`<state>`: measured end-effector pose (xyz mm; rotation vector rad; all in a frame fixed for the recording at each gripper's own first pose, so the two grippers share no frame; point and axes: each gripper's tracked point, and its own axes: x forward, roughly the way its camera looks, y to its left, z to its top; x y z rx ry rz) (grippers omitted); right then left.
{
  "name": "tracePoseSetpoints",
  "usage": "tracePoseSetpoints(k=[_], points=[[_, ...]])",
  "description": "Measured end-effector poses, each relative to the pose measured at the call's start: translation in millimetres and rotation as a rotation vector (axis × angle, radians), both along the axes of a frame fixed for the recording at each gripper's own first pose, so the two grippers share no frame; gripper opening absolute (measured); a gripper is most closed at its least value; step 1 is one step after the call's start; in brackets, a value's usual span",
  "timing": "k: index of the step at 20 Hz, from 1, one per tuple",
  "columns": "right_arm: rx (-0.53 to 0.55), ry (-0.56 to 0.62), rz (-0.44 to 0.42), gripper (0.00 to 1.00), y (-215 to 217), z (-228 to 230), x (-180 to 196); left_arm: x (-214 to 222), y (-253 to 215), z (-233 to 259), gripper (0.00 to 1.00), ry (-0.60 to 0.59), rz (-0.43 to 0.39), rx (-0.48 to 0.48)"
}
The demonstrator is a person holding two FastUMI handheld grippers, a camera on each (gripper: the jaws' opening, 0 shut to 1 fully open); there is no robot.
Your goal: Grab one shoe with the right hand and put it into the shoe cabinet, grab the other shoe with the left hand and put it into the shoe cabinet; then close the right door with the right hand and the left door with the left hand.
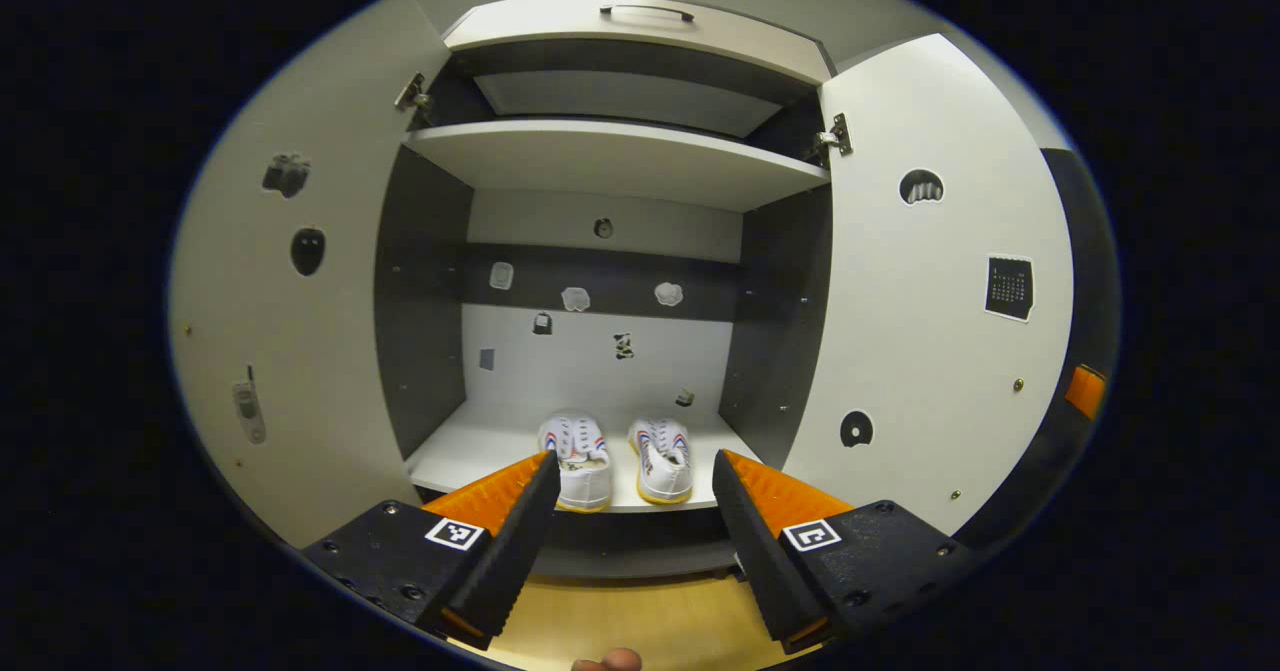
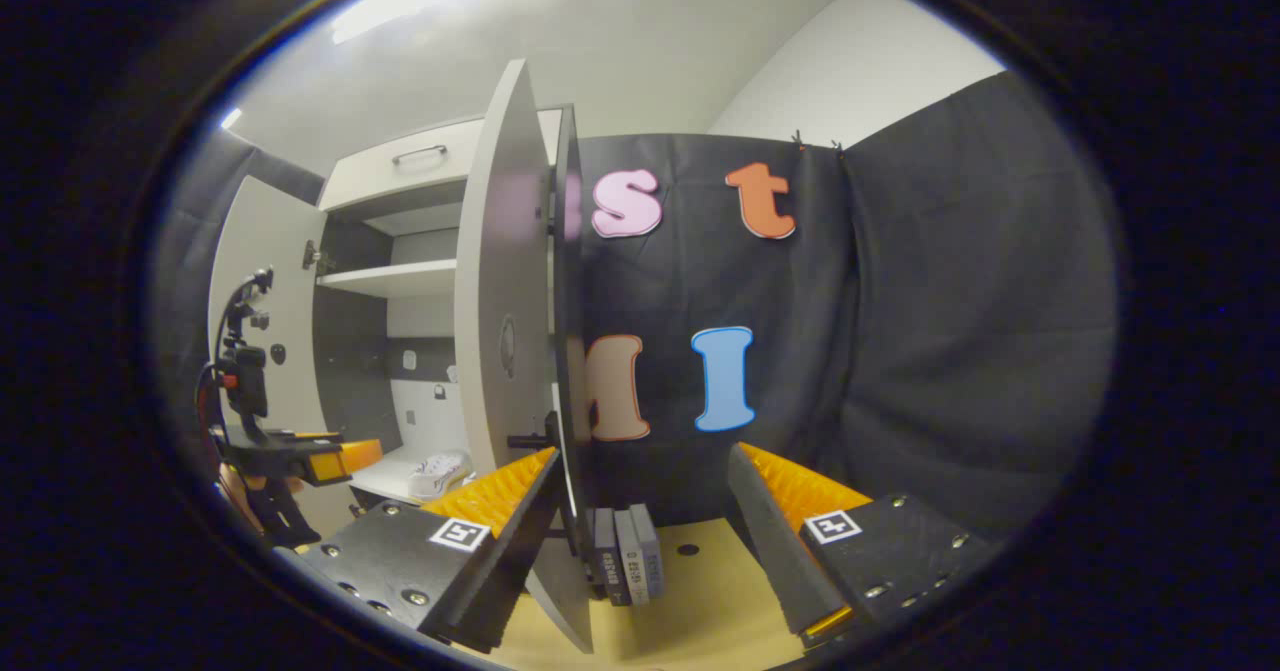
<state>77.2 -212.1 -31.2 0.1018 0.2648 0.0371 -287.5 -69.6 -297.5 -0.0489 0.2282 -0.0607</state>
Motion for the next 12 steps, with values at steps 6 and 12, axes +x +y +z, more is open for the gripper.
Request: tracePoseSetpoints(k=[6, 12], points=[[0.004, 0.061, 0.093, 0.99, 31, -30, 12, -43, 54, 30, 0.96, -0.028, 0.124, 0.027], [0.009, 0.058, 0.136, 0.97, 35, -34, 17, -77, 98, 46, 0.95, -0.037, 0.223, 0.079]])
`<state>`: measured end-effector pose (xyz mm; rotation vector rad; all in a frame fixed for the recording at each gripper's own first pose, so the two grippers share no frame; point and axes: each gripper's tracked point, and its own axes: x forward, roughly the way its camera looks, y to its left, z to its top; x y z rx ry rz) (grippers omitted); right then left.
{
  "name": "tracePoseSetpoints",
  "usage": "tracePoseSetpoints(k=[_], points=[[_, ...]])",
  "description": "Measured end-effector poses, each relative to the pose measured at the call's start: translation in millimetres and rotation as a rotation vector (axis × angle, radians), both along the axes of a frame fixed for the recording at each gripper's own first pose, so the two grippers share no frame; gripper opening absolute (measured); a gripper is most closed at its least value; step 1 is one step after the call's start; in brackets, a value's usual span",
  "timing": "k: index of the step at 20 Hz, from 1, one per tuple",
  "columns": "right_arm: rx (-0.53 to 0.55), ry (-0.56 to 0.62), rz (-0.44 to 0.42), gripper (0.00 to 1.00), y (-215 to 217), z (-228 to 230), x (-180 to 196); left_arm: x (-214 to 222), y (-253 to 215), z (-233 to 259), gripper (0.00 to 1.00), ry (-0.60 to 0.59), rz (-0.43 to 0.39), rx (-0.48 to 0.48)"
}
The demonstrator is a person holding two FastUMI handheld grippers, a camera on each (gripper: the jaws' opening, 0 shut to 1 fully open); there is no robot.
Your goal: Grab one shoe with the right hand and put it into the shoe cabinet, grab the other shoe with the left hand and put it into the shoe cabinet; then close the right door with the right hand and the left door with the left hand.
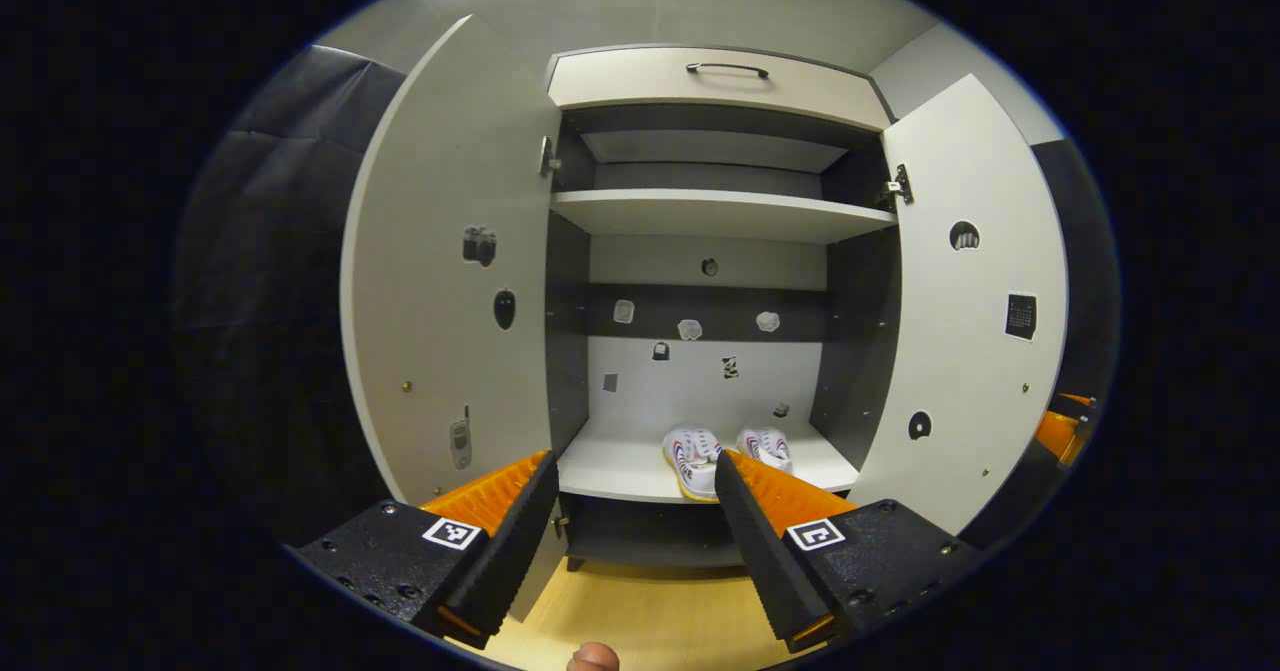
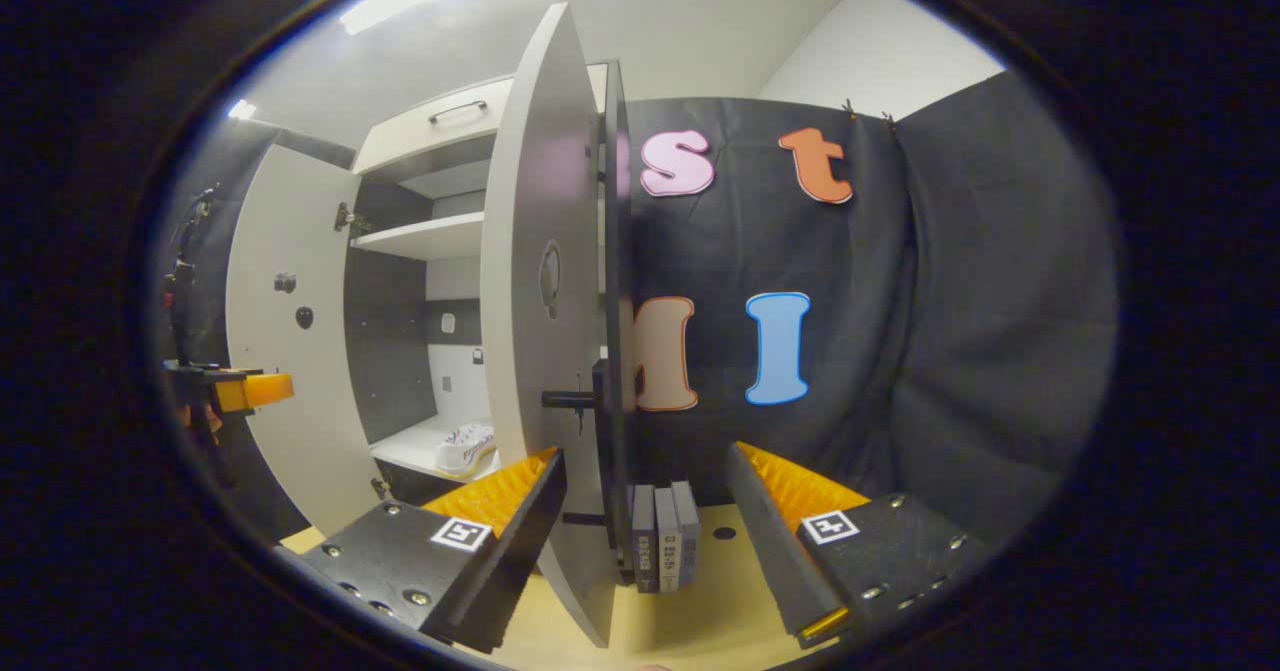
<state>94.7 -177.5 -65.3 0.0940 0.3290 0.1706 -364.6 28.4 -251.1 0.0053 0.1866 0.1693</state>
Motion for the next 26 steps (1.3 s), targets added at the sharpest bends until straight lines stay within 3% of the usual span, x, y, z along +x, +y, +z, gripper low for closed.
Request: tracePoseSetpoints(k=[5, 6, 8, 9, 13, 16, 22, 23, 24, 26], points=[[0.036, 0.007, 0.06, 0.97, 21, -1, -4, -18, 29, 13, 0.95, -0.013, 0.051, -0.009], [0.045, 0.01, 0.071, 0.97, 26, -2, -4, -23, 33, 16, 1.0, -0.009, 0.057, -0.002], [0.049, 0.008, 0.089, 0.97, 38, 0, -4, -28, 39, 20, 0.92, -0.004, 0.061, 0.004], [0.046, 0.007, 0.098, 0.97, 44, 0, -4, -31, 40, 23, 0.95, -0.006, 0.061, 0.004], [0.05, 0.009, 0.134, 0.93, 65, -1, -3, -41, 54, 27, 0.95, -0.018, 0.087, 0.003], [0.061, 0.014, 0.146, 0.97, 78, -2, 0, -51, 71, 31, 0.95, -0.027, 0.127, 0.007], [0.055, 0.006, 0.165, 0.93, 98, -3, 8, -68, 108, 35, 0.95, -0.038, 0.219, 0.023], [0.056, 0.004, 0.17, 0.97, 102, -3, 9, -72, 115, 36, 0.95, -0.039, 0.234, 0.025], [0.059, 0.004, 0.175, 0.92, 106, -3, 11, -74, 121, 36, 0.99, -0.043, 0.25, 0.028], [0.069, 0.009, 0.185, 0.93, 113, -5, 13, -77, 131, 36, 0.95, -0.047, 0.276, 0.029]])
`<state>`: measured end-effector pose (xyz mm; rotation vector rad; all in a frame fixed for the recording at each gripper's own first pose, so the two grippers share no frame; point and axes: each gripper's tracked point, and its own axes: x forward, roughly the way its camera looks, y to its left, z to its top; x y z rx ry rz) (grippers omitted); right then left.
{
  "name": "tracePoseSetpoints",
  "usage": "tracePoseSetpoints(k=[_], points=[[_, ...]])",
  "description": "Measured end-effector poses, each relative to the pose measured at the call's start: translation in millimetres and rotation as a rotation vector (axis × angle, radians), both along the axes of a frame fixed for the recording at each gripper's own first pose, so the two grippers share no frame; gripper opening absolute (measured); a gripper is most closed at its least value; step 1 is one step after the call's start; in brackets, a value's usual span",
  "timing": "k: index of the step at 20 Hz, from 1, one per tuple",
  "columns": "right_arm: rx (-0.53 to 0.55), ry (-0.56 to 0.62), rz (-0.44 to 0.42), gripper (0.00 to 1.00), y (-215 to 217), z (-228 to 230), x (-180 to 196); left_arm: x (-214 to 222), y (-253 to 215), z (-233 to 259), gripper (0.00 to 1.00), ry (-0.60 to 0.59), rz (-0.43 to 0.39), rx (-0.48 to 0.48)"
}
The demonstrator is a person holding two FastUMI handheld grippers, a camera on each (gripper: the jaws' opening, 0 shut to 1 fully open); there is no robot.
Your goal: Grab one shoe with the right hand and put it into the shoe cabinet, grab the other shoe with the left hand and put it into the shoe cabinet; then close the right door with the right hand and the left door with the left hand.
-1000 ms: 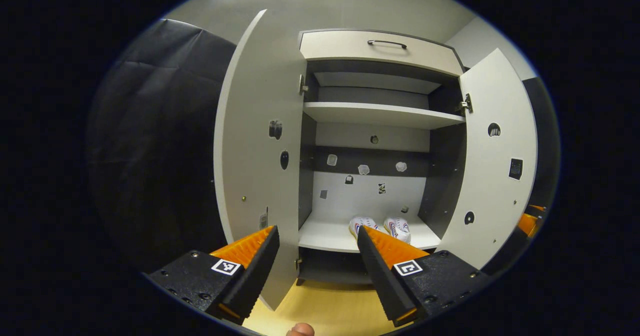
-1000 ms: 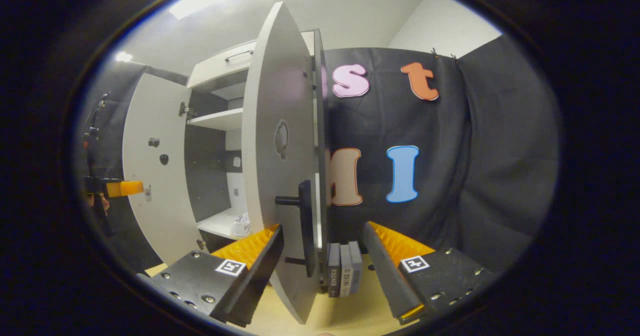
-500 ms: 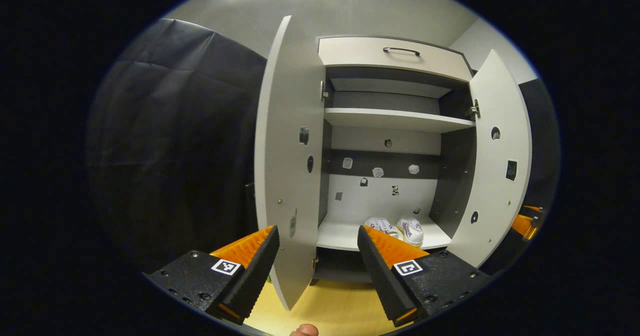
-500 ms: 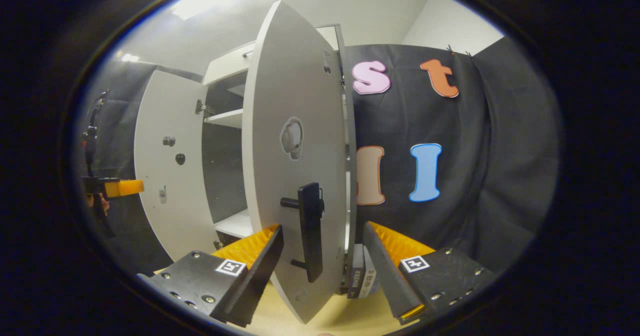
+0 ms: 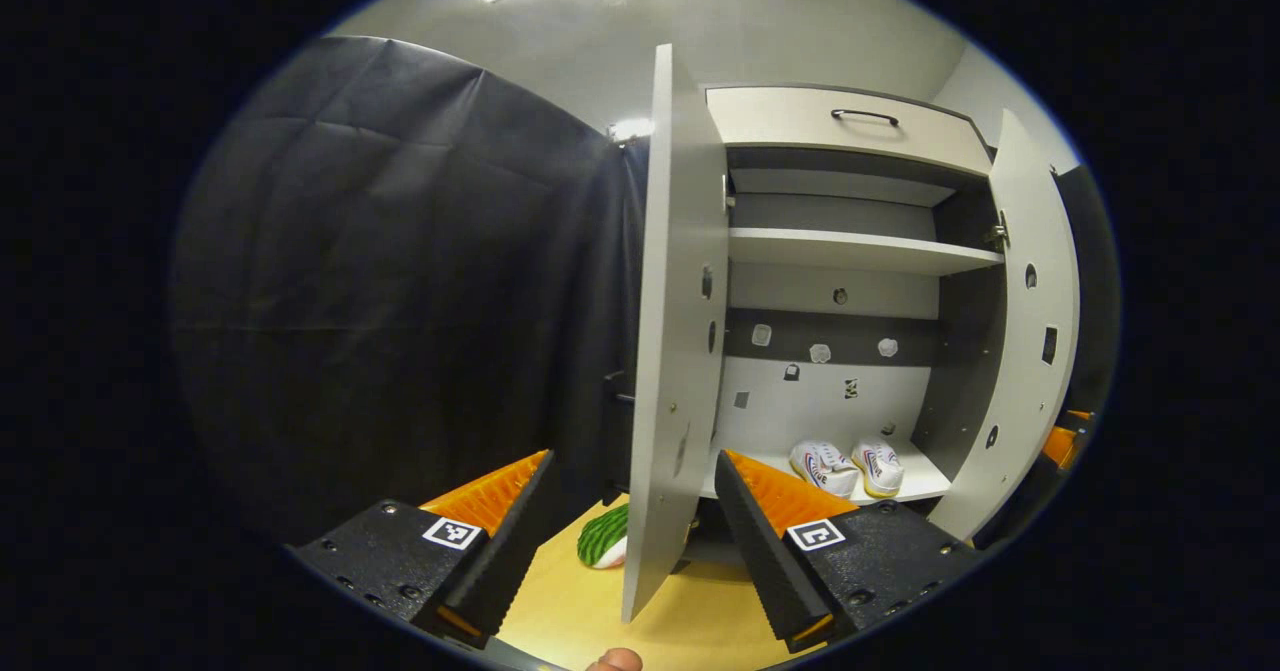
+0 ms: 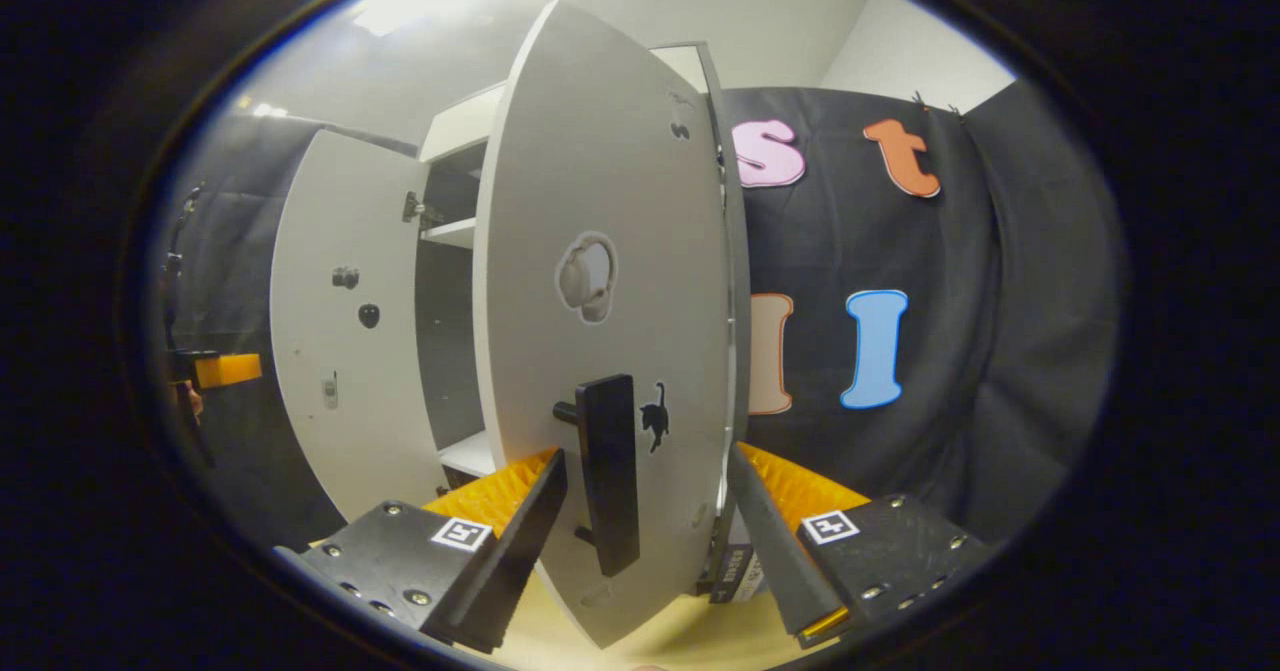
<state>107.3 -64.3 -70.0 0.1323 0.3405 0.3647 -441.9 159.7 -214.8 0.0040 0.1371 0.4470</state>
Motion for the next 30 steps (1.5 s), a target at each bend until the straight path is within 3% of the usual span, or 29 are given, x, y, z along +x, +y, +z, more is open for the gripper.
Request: tracePoseSetpoints(k=[2, 3, 4, 5, 9, 10, 11, 13, 15, 17, 19, 21, 23, 24, 25, 29, 30], points=[[0.008, 0.001, 0.014, 0.97, 9, 1, 2, -3, 8, -1, 1.0, -0.001, 0.02, -0.01], [0.013, 0.0, 0.023, 0.97, 15, 1, 1, -3, 11, 0, 0.91, -0.007, 0.025, -0.017], [0.018, -0.001, 0.034, 0.93, 22, 2, 1, -4, 14, 0, 0.95, -0.012, 0.031, -0.022], [0.022, -0.001, 0.046, 0.93, 28, 2, 2, -7, 17, 0, 0.91, -0.013, 0.037, -0.024], [0.059, 0.011, 0.105, 0.94, 62, 1, -3, -11, 29, 0, 0.95, -0.014, 0.059, -0.024], [0.065, 0.015, 0.115, 0.94, 69, 0, -2, -12, 31, 0, 0.91, -0.014, 0.064, -0.024], [0.067, 0.014, 0.121, 0.98, 75, 0, -1, -13, 34, -1, 0.95, -0.013, 0.07, -0.024], [0.077, 0.013, 0.129, 0.93, 83, 2, 0, -15, 41, -3, 0.91, -0.009, 0.085, -0.017], [0.101, 0.015, 0.133, 0.95, 90, 3, -2, -15, 45, -2, 0.95, -0.01, 0.09, -0.016], [0.116, 0.014, 0.129, 0.97, 92, 6, -1, -14, 48, -3, 0.91, -0.01, 0.089, -0.019], [0.12, 0.017, 0.125, 0.97, 92, 8, 2, -12, 51, -5, 0.95, -0.006, 0.083, -0.024], [0.117, 0.014, 0.117, 0.93, 92, 7, 0, -7, 53, -9, 0.91, -0.001, 0.081, -0.026], [0.114, 0.011, 0.105, 0.98, 89, 9, 0, -1, 53, -15, 0.91, 0.005, 0.075, -0.029], [0.111, 0.011, 0.098, 0.93, 87, 9, 1, 2, 54, -17, 0.91, 0.01, 0.073, -0.027], [0.109, 0.009, 0.091, 0.98, 84, 10, 1, 6, 55, -22, 0.91, 0.016, 0.073, -0.021], [0.097, -0.001, 0.058, 0.98, 71, 12, 2, 17, 61, -24, 0.91, 0.02, 0.069, 0.007], [0.098, -0.003, 0.051, 0.93, 69, 12, 3, 19, 63, -25, 0.91, 0.022, 0.067, 0.009]])
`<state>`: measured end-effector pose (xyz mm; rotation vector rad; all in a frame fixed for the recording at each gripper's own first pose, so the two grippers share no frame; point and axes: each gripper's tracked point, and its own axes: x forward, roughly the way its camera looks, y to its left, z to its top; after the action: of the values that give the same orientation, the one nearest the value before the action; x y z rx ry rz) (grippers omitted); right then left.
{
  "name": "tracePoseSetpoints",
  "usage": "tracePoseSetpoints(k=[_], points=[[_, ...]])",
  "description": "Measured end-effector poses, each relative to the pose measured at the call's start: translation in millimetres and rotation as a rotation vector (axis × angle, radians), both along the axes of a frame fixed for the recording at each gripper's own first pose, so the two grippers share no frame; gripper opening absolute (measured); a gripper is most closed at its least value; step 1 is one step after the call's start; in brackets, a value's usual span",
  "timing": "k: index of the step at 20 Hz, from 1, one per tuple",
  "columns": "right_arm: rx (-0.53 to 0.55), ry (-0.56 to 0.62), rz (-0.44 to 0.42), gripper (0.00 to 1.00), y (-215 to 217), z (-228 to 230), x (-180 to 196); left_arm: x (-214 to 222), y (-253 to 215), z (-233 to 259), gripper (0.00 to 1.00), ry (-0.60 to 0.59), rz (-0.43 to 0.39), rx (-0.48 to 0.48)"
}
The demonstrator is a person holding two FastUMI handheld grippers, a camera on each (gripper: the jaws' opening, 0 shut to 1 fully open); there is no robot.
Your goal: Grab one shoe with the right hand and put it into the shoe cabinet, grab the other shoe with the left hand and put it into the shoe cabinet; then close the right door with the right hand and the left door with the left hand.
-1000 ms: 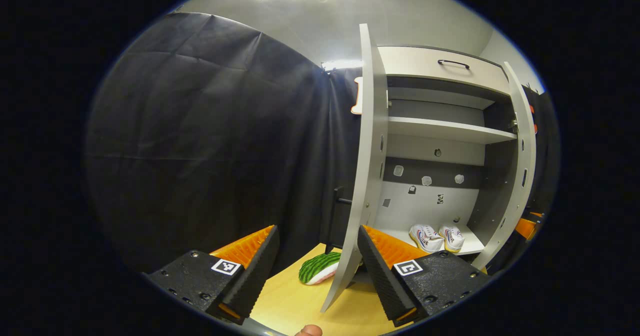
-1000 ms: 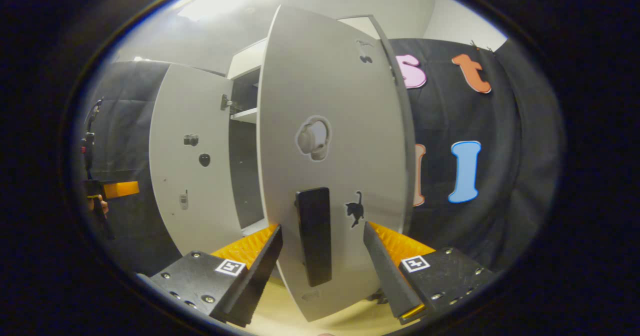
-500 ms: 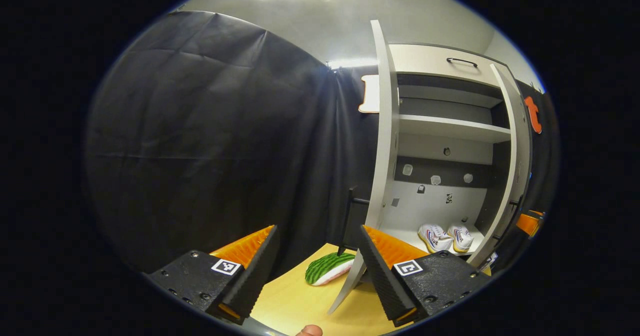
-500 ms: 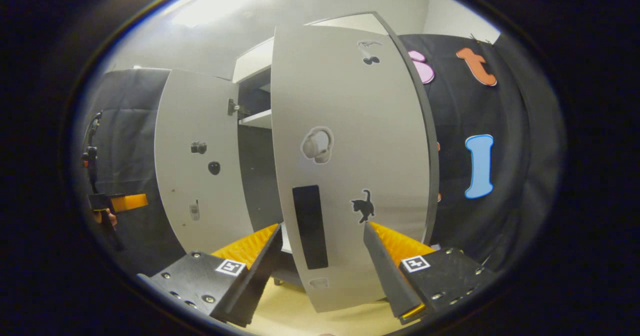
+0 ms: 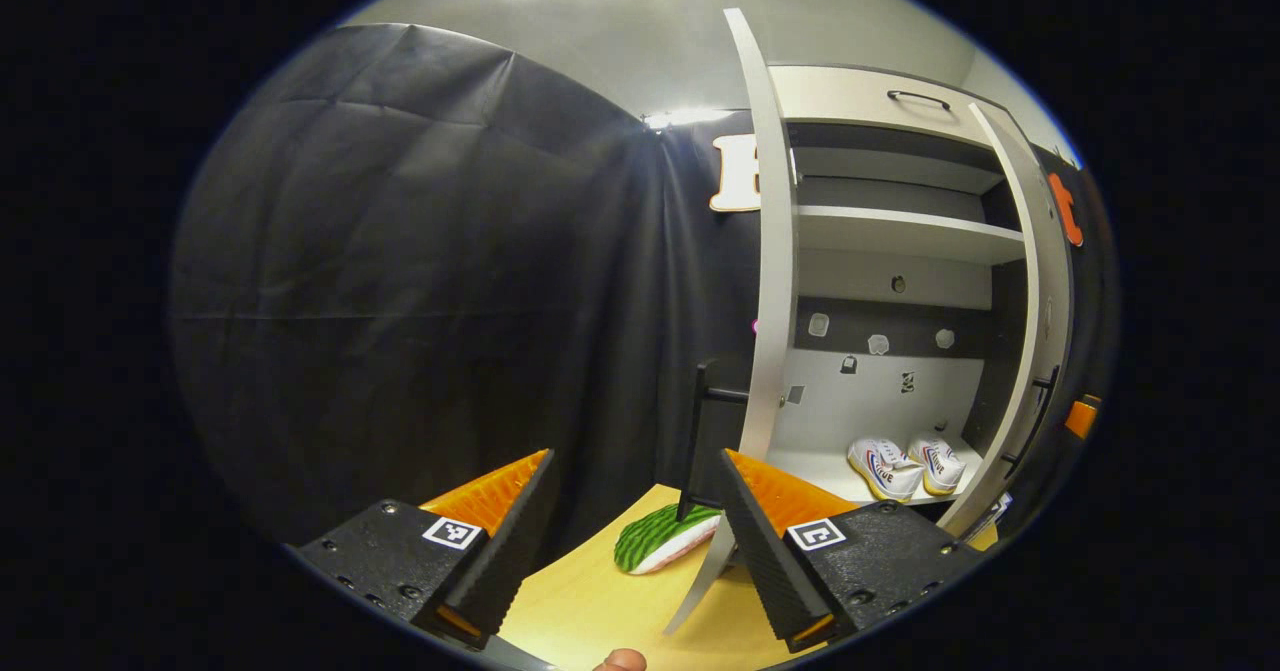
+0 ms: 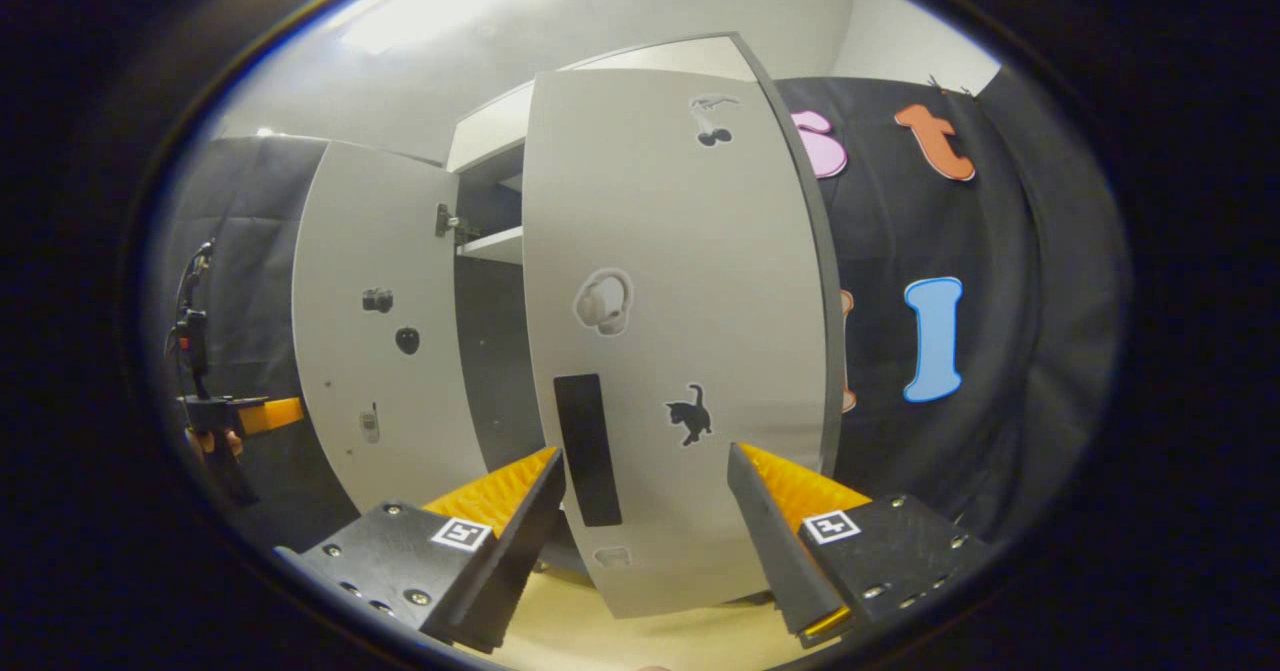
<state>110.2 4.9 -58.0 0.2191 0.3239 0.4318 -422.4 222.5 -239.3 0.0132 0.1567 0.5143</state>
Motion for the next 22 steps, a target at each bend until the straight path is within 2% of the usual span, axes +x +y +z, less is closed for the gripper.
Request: tracePoseSetpoints(k=[2, 3, 4, 5, 6, 7, 8, 9, 10, 11, 12, 13, 14, 15, 18, 19, 21, 22], points=[[0.002, 0.001, -0.012, 0.93, -3, -1, -1, 4, 4, -1, 0.91, 0.004, -0.003, 0.007], [0.003, 0.001, -0.016, 0.93, -4, -1, -1, 5, 3, -2, 0.95, 0.004, -0.012, 0.006], [0.002, 0.002, -0.021, 0.98, -5, -2, 0, 8, 2, -2, 0.92, 0.005, -0.018, 0.006], [0.0, 0.002, -0.026, 0.98, -5, -3, -1, 9, 4, -3, 0.95, 0.008, -0.017, 0.016], [-0.002, -0.001, -0.031, 0.93, -7, -2, -1, 9, 4, -3, 0.9, 0.012, -0.024, 0.02], [-0.003, -0.003, -0.034, 0.93, -7, -2, -1, 11, 2, -2, 0.94, 0.013, -0.037, 0.017], [-0.004, -0.003, -0.036, 0.93, -8, -3, 0, 11, 1, -2, 0.93, 0.015, -0.056, 0.012], [-0.003, -0.002, -0.038, 0.93, -8, -3, 0, 12, -1, -2, 0.92, 0.014, -0.073, 0.005], [-0.002, -0.004, -0.041, 0.98, -9, -2, 1, 14, -2, -3, 0.86, 0.015, -0.085, -0.001], [0.0, -0.006, -0.043, 0.93, -9, -2, 1, 14, -1, -3, 0.9, 0.019, -0.09, 0.001], [0.004, -0.006, -0.044, 0.98, -9, -1, 2, 14, -1, -3, 0.85, 0.022, -0.093, 0.007], [0.007, -0.007, -0.042, 0.93, -9, 0, 2, 15, -3, -3, 0.84, 0.025, -0.096, 0.008], [0.008, -0.007, -0.041, 0.93, -8, 0, 1, 16, -4, -3, 0.89, 0.024, -0.101, 0.003], [0.006, -0.008, -0.041, 0.98, -9, 0, 1, 14, -5, -1, 0.89, 0.022, -0.108, -0.004], [0.005, -0.008, -0.037, 0.98, -8, 0, -1, 12, -8, 5, 0.89, 0.016, -0.126, -0.009], [0.006, -0.009, -0.036, 0.93, -8, 0, -1, 11, -9, 6, 0.89, 0.018, -0.13, -0.003], [0.005, -0.011, -0.034, 0.93, -9, 1, -2, 9, -11, 10, 0.89, 0.012, -0.145, 0.0], [0.003, -0.011, -0.034, 0.98, -10, 1, -2, 8, -11, 12, 0.89, 0.004, -0.151, -0.006]])
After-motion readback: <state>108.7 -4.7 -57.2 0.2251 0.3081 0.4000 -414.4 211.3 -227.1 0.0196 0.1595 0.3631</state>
